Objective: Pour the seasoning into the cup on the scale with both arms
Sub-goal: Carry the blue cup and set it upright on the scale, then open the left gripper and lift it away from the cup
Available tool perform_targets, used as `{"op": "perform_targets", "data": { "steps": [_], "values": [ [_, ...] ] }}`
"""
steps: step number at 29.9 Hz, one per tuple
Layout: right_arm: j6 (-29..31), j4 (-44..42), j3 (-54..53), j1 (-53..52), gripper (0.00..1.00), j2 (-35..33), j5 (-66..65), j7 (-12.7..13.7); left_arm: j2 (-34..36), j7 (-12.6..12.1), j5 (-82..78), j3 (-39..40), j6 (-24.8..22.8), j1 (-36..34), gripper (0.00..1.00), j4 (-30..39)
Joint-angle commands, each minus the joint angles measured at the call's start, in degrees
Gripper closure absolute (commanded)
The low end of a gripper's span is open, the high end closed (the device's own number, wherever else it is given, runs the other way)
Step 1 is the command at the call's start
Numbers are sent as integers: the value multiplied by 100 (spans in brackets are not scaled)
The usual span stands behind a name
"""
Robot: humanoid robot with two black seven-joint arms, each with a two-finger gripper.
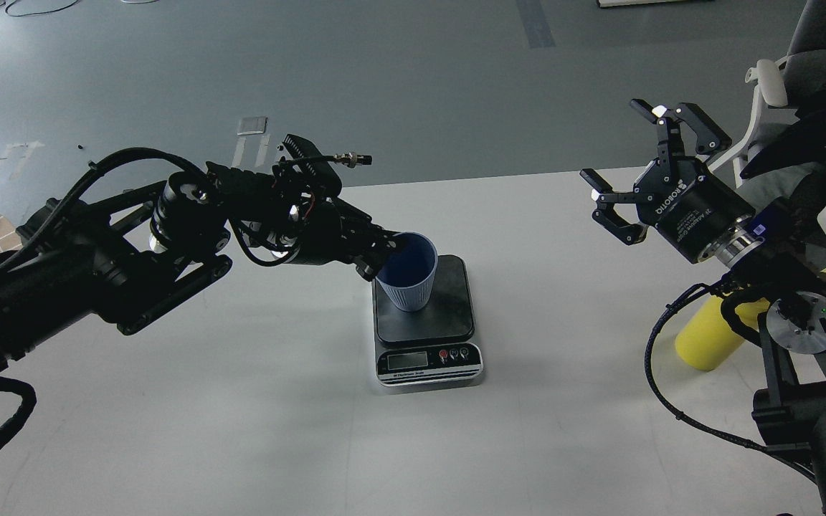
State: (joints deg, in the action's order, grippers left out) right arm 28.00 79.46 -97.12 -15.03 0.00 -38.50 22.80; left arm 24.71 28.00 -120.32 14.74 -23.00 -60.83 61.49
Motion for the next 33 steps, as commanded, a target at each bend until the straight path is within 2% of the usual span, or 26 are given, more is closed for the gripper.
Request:
{"op": "perform_targets", "data": {
  "steps": [1, 8, 12, 13, 14, 15, 16, 17, 23, 33],
  "values": [
    [0, 9, 0, 0, 0, 0, 0, -4, -18, 0, 17, 11, -21, -7, 88, 39],
    [0, 35, 0, 9, 0, 0, 0, -4, -27, 0, 35, 20, -170, -34, 85, 162],
    [0, 44, 0, 35, 0, 0, 0, 5, -45, 0, 158, 46, -170, -86, 55, 153],
    [0, 44, 0, 35, 0, 0, 0, 5, -36, 0, 184, 46, -170, -95, 51, 153],
    [0, 44, 0, 44, 0, 0, 0, 5, -36, 0, 245, 81, -170, -95, 39, 153],
    [0, 44, 0, 44, 0, 0, 0, 5, -45, 0, 298, 90, -161, -95, 32, 153],
    [0, 44, 0, 44, 0, 0, 0, 5, -71, 0, 464, 108, -152, -95, 19, 118],
    [0, 44, 0, 62, 0, 0, 0, 5, -89, 0, 666, 99, -170, -104, 14, 109],
    [0, 52, 0, 132, 0, 0, 0, 5, -80, 0, 870, 108, -240, -157, 3, 74],
    [0, 176, -18, 185, 0, 0, 0, 5, 8, 0, 2301, 230, -47, -131, 2, -111]
  ]
}}
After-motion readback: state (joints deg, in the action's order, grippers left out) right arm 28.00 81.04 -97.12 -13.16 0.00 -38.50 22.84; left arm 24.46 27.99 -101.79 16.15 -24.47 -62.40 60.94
